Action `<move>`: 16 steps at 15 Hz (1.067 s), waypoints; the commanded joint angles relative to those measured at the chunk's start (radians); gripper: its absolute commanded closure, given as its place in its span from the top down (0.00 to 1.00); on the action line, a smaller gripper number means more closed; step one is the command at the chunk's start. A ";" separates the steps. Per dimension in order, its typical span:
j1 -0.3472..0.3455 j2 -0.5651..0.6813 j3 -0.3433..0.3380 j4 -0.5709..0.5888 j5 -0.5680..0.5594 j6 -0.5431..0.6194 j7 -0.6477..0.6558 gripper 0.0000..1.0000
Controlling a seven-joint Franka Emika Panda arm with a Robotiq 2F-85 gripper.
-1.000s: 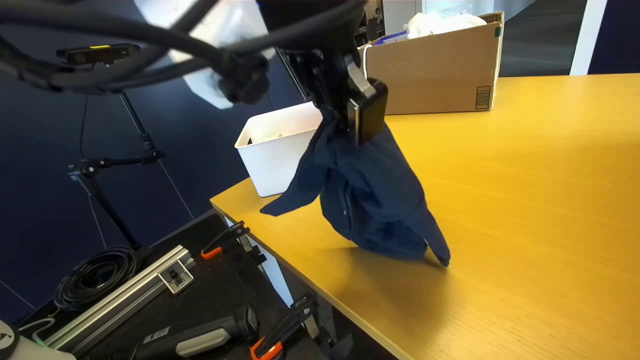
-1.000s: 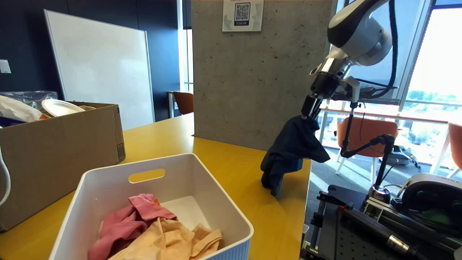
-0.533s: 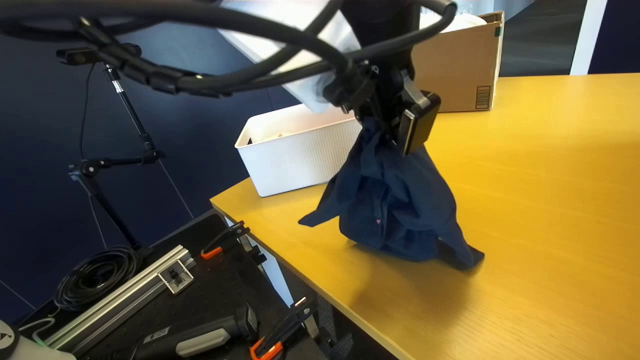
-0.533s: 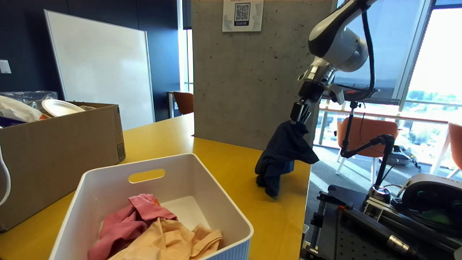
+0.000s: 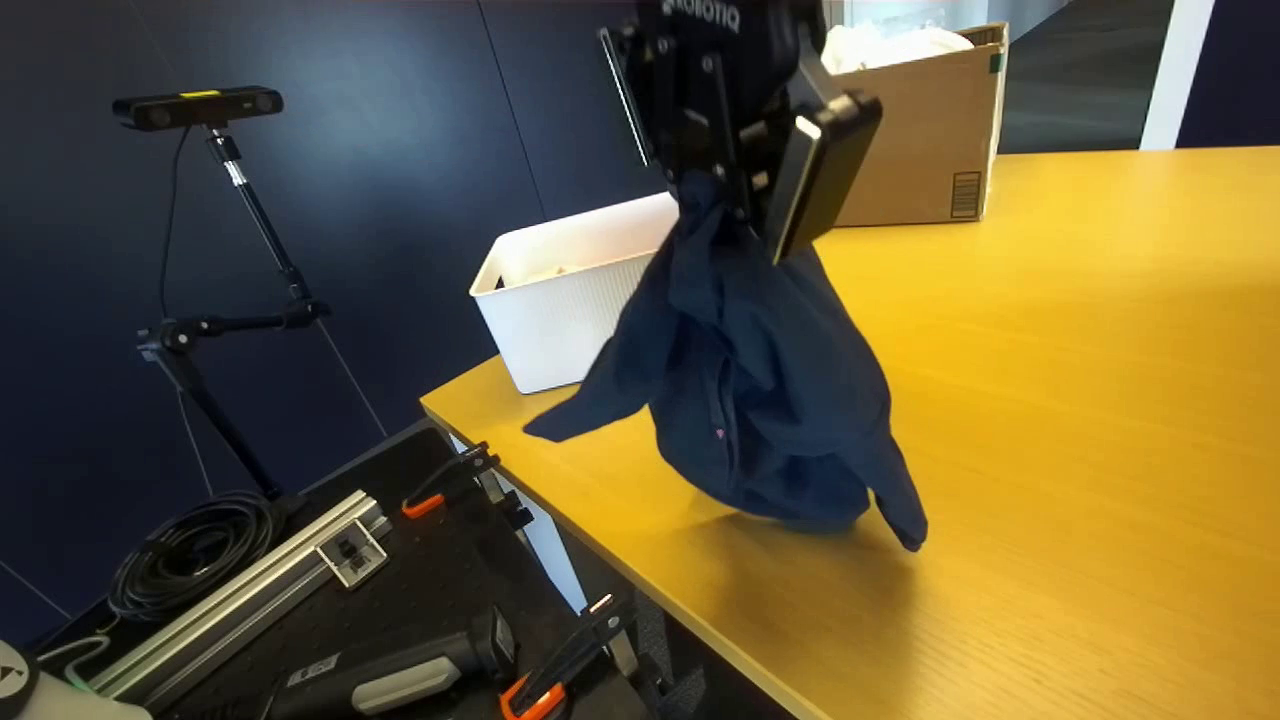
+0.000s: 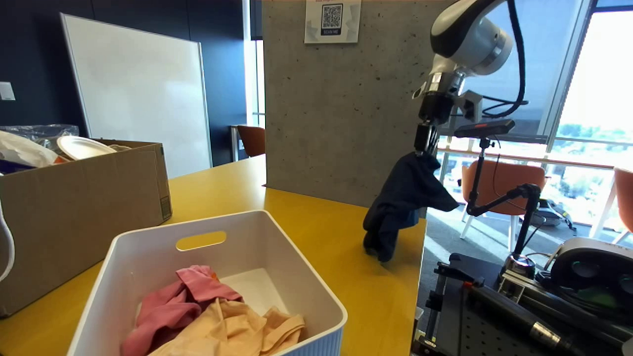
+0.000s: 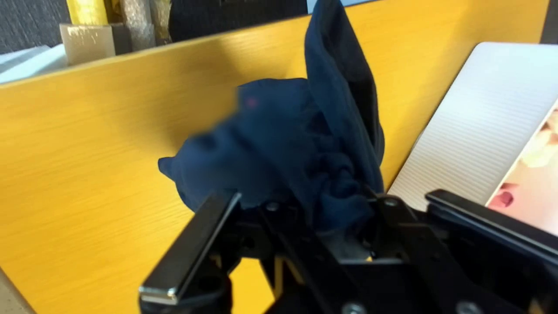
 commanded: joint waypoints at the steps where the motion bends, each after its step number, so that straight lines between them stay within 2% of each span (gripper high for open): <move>1: -0.034 0.013 -0.004 0.146 -0.062 -0.242 0.060 0.04; 5: -0.038 0.165 0.013 0.287 -0.030 -0.374 0.092 0.04; 8: -0.046 0.335 0.052 0.378 -0.024 -0.413 0.130 0.04; 11: -0.063 0.470 0.099 0.457 -0.039 -0.399 0.186 0.04; 14: -0.057 0.532 0.122 0.483 -0.075 -0.268 0.263 0.04; 16: -0.046 0.532 0.130 0.468 -0.104 -0.145 0.293 0.04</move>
